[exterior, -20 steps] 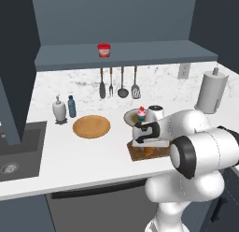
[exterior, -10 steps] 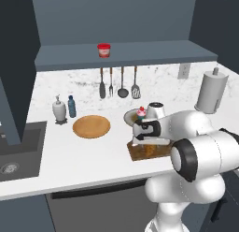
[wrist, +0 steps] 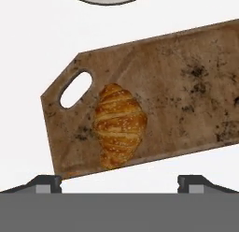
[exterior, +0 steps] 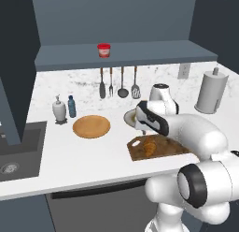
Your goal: From the different types of pastries on the counter, select a croissant and place it on the cutting board. Then retrieve a jar of jam from the cabinet and place it alongside the croissant on the cutting board.
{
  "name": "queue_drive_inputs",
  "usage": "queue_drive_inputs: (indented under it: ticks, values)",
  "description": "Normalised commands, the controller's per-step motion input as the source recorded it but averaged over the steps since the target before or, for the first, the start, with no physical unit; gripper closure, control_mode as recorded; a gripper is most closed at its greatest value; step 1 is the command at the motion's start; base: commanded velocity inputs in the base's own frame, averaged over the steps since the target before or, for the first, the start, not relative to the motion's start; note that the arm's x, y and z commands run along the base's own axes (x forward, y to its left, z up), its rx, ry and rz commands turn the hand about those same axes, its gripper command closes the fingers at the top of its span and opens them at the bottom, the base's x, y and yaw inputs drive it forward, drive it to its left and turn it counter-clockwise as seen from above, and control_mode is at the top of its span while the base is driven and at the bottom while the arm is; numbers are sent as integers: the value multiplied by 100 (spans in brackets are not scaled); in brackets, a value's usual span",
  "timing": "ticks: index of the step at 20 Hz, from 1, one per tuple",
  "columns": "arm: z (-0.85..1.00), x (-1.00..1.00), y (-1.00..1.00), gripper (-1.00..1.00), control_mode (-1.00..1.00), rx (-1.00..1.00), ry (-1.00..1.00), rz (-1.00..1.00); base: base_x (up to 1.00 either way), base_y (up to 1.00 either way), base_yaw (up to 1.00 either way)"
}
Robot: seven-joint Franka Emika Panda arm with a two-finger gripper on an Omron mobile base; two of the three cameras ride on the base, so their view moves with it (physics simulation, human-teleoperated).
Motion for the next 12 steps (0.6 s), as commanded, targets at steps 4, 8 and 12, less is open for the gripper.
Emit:
queue_drive_inputs:
  ticks: [4, 8, 12]
  values:
    - [7, -69, 9, -100, -100, -1, -8, 1, 0, 0, 0]
    - [39, -56, 8, -100, -100, 0, -24, 1, 0, 0, 0]
    - [94, -18, 13, -100, -100, 0, -28, 2, 0, 0, 0]
